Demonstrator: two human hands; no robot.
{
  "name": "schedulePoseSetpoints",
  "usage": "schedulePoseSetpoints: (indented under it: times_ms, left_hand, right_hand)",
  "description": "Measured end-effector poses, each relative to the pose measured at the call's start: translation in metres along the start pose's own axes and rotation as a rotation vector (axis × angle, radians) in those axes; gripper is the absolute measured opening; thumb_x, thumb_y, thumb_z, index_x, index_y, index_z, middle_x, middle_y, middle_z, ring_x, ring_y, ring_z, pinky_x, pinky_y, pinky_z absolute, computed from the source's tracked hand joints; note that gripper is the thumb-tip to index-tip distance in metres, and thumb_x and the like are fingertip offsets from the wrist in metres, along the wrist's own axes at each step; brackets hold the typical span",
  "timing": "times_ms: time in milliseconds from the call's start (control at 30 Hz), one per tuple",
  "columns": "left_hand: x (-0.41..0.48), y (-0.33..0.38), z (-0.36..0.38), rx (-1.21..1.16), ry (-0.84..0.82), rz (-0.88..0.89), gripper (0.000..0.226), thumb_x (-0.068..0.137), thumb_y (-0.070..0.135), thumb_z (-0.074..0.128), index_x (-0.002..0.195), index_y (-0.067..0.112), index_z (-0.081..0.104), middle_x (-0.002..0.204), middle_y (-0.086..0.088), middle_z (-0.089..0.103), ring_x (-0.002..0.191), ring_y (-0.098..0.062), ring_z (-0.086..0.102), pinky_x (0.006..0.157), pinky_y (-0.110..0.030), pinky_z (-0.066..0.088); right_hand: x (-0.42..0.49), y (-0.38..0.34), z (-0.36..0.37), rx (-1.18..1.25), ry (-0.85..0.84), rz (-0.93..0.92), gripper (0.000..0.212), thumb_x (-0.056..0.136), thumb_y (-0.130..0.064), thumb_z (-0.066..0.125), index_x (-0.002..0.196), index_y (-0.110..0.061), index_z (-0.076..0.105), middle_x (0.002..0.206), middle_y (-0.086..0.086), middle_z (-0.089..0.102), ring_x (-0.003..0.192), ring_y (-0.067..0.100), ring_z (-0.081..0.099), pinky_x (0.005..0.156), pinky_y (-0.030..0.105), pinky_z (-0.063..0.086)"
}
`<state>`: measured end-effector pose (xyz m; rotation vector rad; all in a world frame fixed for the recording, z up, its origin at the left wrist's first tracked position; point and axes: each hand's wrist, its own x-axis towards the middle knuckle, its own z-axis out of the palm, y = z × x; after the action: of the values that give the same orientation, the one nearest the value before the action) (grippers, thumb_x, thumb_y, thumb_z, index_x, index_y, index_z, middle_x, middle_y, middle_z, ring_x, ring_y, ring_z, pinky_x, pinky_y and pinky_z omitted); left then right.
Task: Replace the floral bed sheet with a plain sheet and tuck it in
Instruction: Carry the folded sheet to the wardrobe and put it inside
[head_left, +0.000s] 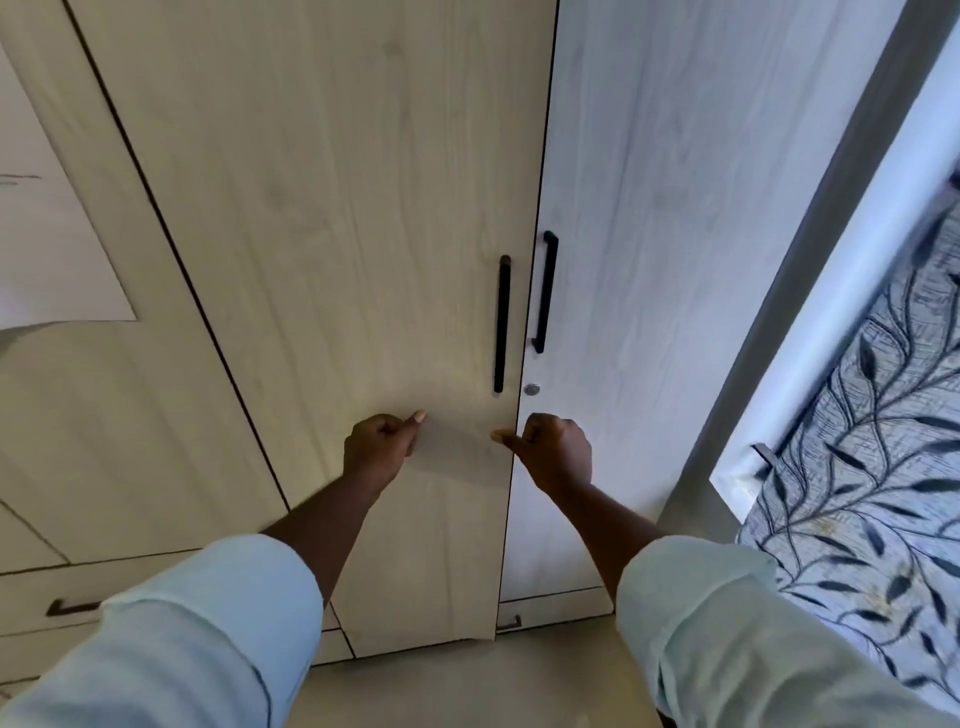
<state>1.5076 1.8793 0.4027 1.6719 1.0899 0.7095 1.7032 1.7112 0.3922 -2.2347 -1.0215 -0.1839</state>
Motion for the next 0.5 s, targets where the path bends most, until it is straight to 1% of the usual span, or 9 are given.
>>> schedulePoseSetpoints:
  times_ms: [67,133,233,367,433,500]
  left_hand:
    - [0.009,-0.002,0.004,0.072,0.019,0.029,0.045,0.075,0.071,0.067,0.067,0.027,0.071,0.068,0.005,0.074,0.071,-0.015,0.074,0.084,-0.043,0.058]
    - [0.017,-0.003,0.006,0.066,0.028,0.009,0.05,0.076,0.071,0.067,0.065,0.023,0.072,0.066,0.005,0.073,0.069,-0.014,0.074,0.083,-0.043,0.059]
    - [0.024,-0.001,0.011,0.083,0.041,-0.005,0.055,0.08,0.07,0.067,0.065,0.017,0.074,0.065,0.006,0.074,0.066,-0.011,0.073,0.079,-0.038,0.06]
    - [0.039,-0.002,0.017,0.064,-0.024,-0.015,0.054,0.084,0.063,0.069,0.068,0.011,0.076,0.064,0.0,0.074,0.062,-0.014,0.074,0.079,-0.036,0.061]
    - [0.048,-0.006,0.017,0.084,-0.038,-0.005,0.056,0.084,0.066,0.067,0.066,0.013,0.076,0.063,0.003,0.074,0.063,-0.012,0.074,0.08,-0.035,0.061]
    - [0.058,-0.012,0.017,0.085,-0.055,0.0,0.057,0.083,0.068,0.066,0.064,0.015,0.076,0.063,0.005,0.074,0.064,-0.01,0.073,0.081,-0.035,0.06]
  right_hand:
    - [0.01,0.001,0.004,-0.01,-0.028,-0.003,0.056,0.077,-0.07,0.074,0.061,-0.023,0.047,0.061,-0.005,0.055,0.058,0.019,0.05,0.053,0.023,0.031]
    - [0.021,0.002,0.009,-0.033,-0.036,-0.009,0.055,0.078,-0.068,0.073,0.06,-0.023,0.048,0.061,-0.005,0.056,0.059,0.021,0.052,0.056,0.025,0.037]
    - [0.034,0.003,0.014,-0.055,-0.031,0.033,0.054,0.077,-0.069,0.074,0.062,-0.021,0.054,0.063,-0.005,0.06,0.061,0.022,0.057,0.057,0.027,0.043]
    - [0.05,0.0,0.02,-0.094,-0.007,0.051,0.055,0.076,-0.072,0.073,0.07,-0.019,0.057,0.065,-0.003,0.062,0.063,0.023,0.059,0.055,0.028,0.041]
    - [0.054,-0.002,0.023,-0.106,0.004,0.065,0.055,0.076,-0.073,0.072,0.071,-0.02,0.057,0.067,-0.003,0.062,0.065,0.024,0.059,0.056,0.028,0.041]
    - [0.057,-0.005,0.028,-0.106,0.017,0.114,0.055,0.076,-0.073,0.071,0.07,-0.02,0.056,0.066,-0.005,0.061,0.065,0.022,0.059,0.056,0.029,0.044]
